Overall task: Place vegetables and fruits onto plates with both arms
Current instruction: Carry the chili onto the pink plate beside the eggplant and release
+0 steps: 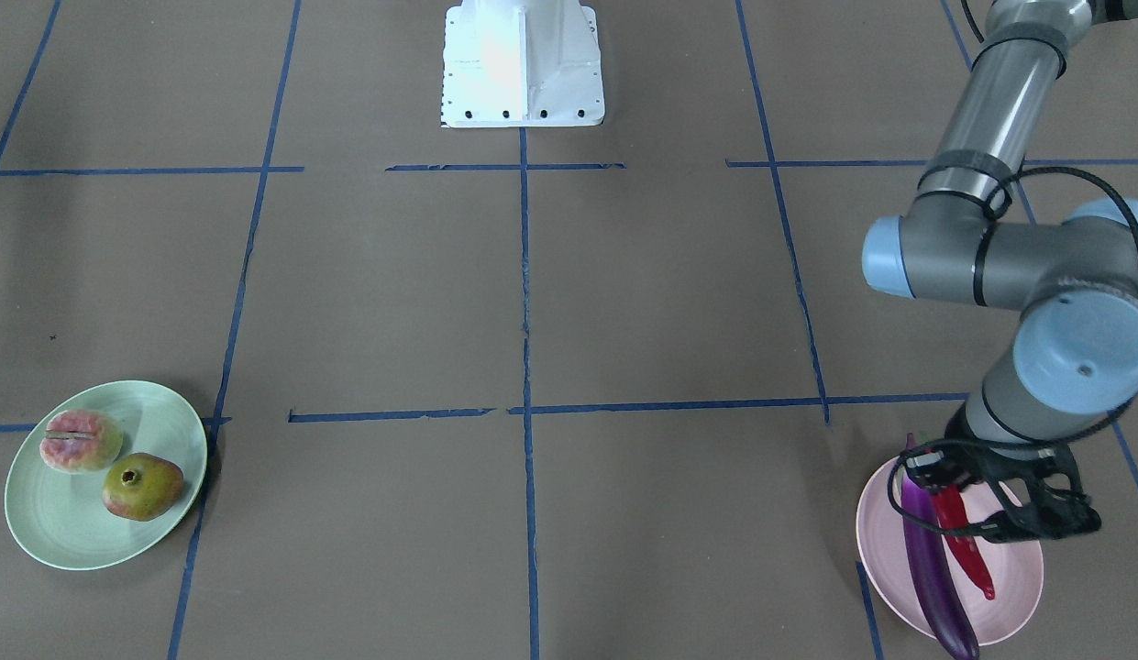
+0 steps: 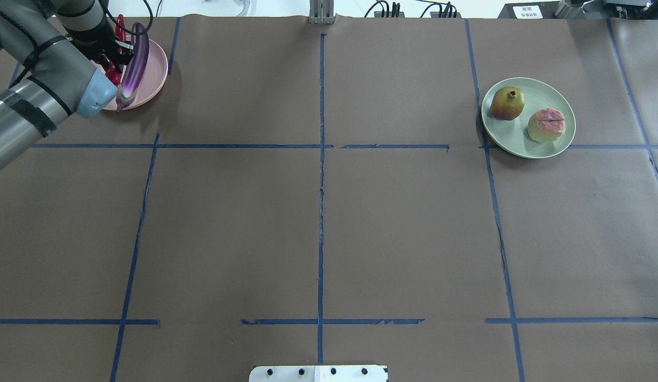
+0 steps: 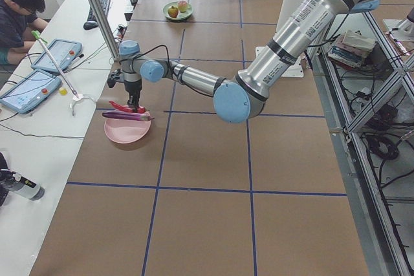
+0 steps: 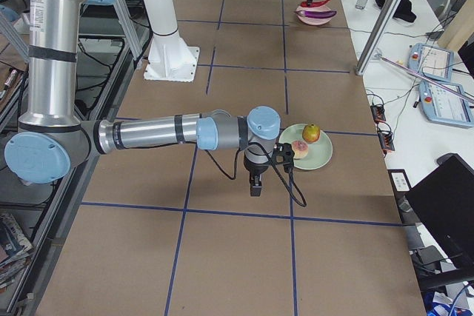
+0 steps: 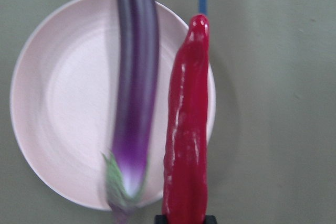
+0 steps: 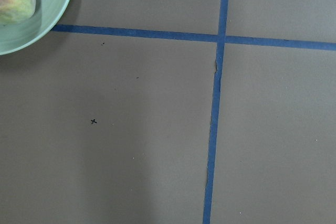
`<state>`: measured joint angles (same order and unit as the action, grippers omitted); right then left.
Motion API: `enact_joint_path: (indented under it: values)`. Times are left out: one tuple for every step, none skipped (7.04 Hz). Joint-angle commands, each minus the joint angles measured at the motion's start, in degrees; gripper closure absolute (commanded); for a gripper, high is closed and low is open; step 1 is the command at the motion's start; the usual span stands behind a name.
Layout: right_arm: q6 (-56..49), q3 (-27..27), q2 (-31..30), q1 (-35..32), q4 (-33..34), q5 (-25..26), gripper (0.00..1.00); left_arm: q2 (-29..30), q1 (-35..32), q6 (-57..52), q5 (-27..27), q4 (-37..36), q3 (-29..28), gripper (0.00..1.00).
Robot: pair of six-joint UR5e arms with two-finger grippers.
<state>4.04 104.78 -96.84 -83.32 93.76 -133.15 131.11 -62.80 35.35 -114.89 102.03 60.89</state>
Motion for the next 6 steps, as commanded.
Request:
enact_joint_path:
  values:
    - [0.0,0.08,0.07,0.0,-0.07,0.0,0.0,1.51,-1.18,-2.66,-0.16,5.02,-6.66,0.01]
    - [0.0,0.08,0.07,0.0,-0.07,0.0,0.0,1.6,-1.18,-3.01,-0.42,5.03,-6.48,0.0]
    - [0.0,0.16,0.07,0.0,-0.07,0.0,0.0,1.43,-1.53,-5.19,-3.3,4.68,-5.44,0.0]
    - [0.0,0.16,0.07,0.0,-0.07,0.0,0.0,0.9,-4.58,-10.25,-8.81,4.41,-5.34,0.0]
    - [0.0,0.16,-0.02,0.0,-0.07,0.0,0.0,-1.54,-8.09,-15.7,-13.12,4.06,-3.95,0.0]
    - [0.0,0.16,-0.02,0.0,-0.07,0.0,0.0,-6.52,-11.09,-22.54,-14.04,3.71,-0.37,0.0]
